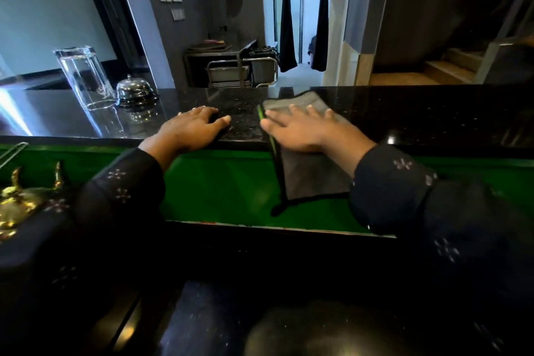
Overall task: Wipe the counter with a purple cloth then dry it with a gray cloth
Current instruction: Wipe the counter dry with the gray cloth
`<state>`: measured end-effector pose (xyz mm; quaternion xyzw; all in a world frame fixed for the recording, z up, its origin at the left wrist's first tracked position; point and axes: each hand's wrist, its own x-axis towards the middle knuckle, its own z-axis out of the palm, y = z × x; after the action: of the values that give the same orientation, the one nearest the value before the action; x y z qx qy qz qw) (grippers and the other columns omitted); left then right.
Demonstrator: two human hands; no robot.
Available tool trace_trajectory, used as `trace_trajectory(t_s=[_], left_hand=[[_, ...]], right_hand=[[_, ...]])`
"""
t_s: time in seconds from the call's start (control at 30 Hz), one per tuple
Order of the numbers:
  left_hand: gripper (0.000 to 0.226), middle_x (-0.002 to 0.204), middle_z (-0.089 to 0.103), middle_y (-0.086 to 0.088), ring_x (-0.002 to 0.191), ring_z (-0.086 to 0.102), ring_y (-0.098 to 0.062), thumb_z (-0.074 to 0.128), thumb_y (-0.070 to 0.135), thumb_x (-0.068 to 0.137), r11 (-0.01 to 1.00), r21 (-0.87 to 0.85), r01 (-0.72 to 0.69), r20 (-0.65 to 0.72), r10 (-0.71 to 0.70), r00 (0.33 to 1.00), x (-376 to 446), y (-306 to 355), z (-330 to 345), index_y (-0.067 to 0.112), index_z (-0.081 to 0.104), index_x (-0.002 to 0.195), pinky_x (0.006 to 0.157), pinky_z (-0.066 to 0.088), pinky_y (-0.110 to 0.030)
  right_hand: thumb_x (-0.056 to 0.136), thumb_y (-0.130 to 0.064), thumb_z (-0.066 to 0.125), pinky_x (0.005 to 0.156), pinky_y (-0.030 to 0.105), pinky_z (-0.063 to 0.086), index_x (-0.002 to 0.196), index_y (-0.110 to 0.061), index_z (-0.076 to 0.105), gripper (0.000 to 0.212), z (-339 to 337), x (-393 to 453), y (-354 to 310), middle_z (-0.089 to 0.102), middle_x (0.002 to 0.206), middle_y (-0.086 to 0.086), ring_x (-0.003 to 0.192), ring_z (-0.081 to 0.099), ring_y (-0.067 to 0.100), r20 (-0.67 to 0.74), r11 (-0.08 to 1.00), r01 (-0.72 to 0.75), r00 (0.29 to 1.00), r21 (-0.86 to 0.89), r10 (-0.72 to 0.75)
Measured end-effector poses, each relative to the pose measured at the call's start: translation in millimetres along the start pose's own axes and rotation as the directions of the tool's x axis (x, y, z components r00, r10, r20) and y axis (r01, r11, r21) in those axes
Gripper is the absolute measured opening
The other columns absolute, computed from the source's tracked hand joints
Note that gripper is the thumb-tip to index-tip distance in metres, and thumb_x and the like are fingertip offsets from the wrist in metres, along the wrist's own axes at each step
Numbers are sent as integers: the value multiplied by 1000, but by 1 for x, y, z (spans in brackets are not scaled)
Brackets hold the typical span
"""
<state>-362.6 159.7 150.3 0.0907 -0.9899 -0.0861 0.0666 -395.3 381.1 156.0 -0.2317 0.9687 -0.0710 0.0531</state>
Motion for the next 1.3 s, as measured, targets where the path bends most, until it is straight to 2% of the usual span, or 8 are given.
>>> trace_trajectory(t_s=[0.17, 0.4, 0.6, 0.7, 0.8, 0.97, 1.13, 1.3], left_hand=[[69, 153, 31, -9, 140, 30, -27, 24, 64, 91, 1000, 24, -15, -8, 15, 1000, 6, -7, 5, 23, 32, 145, 116, 20, -47], [60, 154, 31, -5, 141, 28, -25, 25, 55, 95, 1000, 2, -18, -35, 18, 999, 6, -3, 5, 22, 31, 145, 115, 17, -43], [48, 152, 34, -10, 139, 31, -26, 21, 36, 101, 990, -124, -70, 52, 76, 996, 7, -10, -4, 17, 37, 142, 114, 20, -39], [47, 143, 45, -11, 131, 42, -26, 29, 42, 101, 972, -232, -49, 67, 66, 996, 9, -35, -21, 18, 42, 139, 105, 30, -32], [58, 145, 45, -12, 132, 43, -27, 30, 54, 96, 989, -145, 0, 38, 5, 999, 15, -83, -29, 18, 42, 140, 110, 31, -39], [51, 150, 39, -5, 136, 37, -25, 28, 48, 99, 996, -83, 14, -20, -16, 1000, 13, -112, -25, 24, 39, 142, 109, 27, -38], [48, 151, 35, 2, 138, 33, -20, 19, 44, 100, 998, -59, 32, -72, -36, 997, 19, -111, -19, 28, 36, 142, 112, 21, -40], [58, 157, 23, 6, 144, 22, -16, 5, 50, 99, 988, -152, 34, -82, -47, 996, 17, -110, -20, 29, 22, 150, 115, 14, -39]], right_hand=[[91, -68, 5, 115, 57, -6, 144, -58, 6, 54, 13, -27, 0, -1, 162, -9, 148, -2, 26, -43, 990, 140, 989, -20, -140], [96, -61, 4, 113, 60, -11, 148, -51, 6, 53, -1, 24, -20, -5, 162, -2, 147, -8, 32, 14, 997, -68, 998, 38, 68], [95, -62, 7, 111, 64, -10, 148, -49, 7, 55, 12, 47, -81, -4, 162, 2, 147, -8, 36, 18, 1000, -7, 1000, 15, 6], [94, -64, 6, 113, 60, -8, 146, -54, 7, 54, 18, 38, -76, -2, 162, -2, 148, -5, 32, -13, 998, 66, 998, 5, -66], [93, -65, 5, 114, 58, -9, 145, -55, 4, 53, 13, 53, -69, -5, 162, -5, 148, -6, 29, 41, 997, 75, 996, 24, -76], [75, -85, -3, 113, 61, -9, 147, -50, 1, 81, -3, 116, -52, -5, 161, -8, 147, -5, 31, 61, 1000, 9, 998, -24, -7], [65, -81, -4, 109, 68, 7, 145, -46, 16, 89, 1, 196, -51, 11, 162, -2, 146, 13, 36, -24, 990, -141, 990, -6, 141], [91, -68, 10, 110, 68, 1, 148, -45, 19, 63, 10, 174, -149, 9, 161, 5, 145, 7, 43, -53, 1000, -16, 999, -25, 14]])
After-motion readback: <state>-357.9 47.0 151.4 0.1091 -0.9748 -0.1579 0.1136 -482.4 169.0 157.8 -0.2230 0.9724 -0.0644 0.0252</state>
